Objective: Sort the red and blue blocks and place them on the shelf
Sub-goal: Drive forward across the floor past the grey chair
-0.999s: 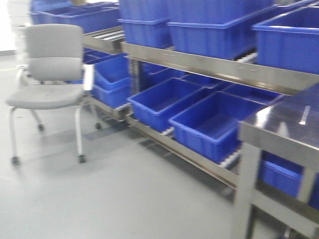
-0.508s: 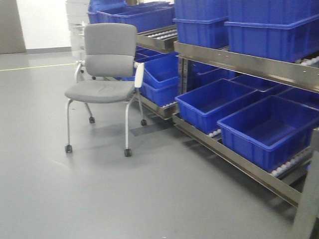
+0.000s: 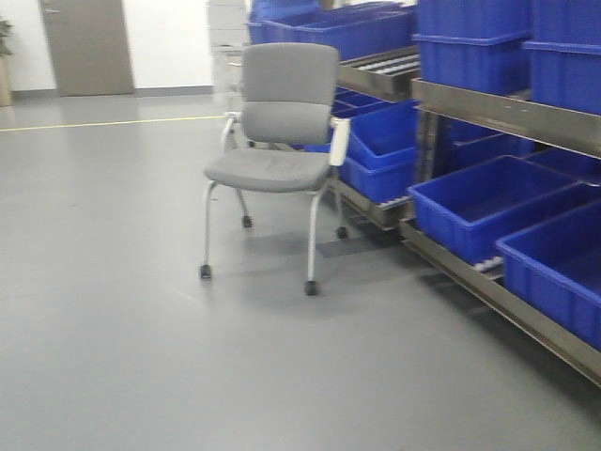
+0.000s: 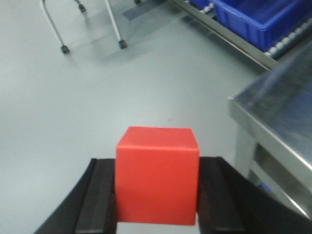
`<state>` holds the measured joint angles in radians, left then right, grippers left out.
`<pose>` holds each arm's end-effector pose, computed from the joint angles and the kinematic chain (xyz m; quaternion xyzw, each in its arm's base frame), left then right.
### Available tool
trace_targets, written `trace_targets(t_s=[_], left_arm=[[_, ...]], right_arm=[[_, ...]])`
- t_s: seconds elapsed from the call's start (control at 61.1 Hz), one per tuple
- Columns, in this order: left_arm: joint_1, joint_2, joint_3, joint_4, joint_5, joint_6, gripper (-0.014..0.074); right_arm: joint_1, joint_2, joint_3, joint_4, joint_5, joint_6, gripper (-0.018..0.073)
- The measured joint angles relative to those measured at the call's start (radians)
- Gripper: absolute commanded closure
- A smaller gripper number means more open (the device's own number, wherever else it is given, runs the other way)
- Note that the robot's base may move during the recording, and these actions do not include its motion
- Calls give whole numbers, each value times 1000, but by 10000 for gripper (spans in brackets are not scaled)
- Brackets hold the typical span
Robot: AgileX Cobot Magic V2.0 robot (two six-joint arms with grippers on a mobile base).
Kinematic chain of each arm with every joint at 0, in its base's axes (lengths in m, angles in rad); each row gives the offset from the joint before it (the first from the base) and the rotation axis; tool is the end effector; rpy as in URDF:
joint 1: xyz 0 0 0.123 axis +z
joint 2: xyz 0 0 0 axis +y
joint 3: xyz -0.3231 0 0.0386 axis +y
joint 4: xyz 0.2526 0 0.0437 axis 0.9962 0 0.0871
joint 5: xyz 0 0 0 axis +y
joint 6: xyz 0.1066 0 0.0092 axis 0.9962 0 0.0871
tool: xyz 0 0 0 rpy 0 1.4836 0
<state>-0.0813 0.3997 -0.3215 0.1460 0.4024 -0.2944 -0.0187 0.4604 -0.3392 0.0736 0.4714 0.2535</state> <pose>0.0717 0.0003 0.2674 -0.0485 0.8290 -0.0435 0.5555 0.0773 0.0021 0.2622 0.1364 0.8502 0.0903 0.5004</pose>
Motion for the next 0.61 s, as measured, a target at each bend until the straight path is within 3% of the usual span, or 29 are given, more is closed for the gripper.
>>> trace_targets(t_s=[0.606], left_arm=[[0, 0, 0, 0, 0, 0, 472]], right_arm=[[0, 0, 0, 0, 0, -2, 492]])
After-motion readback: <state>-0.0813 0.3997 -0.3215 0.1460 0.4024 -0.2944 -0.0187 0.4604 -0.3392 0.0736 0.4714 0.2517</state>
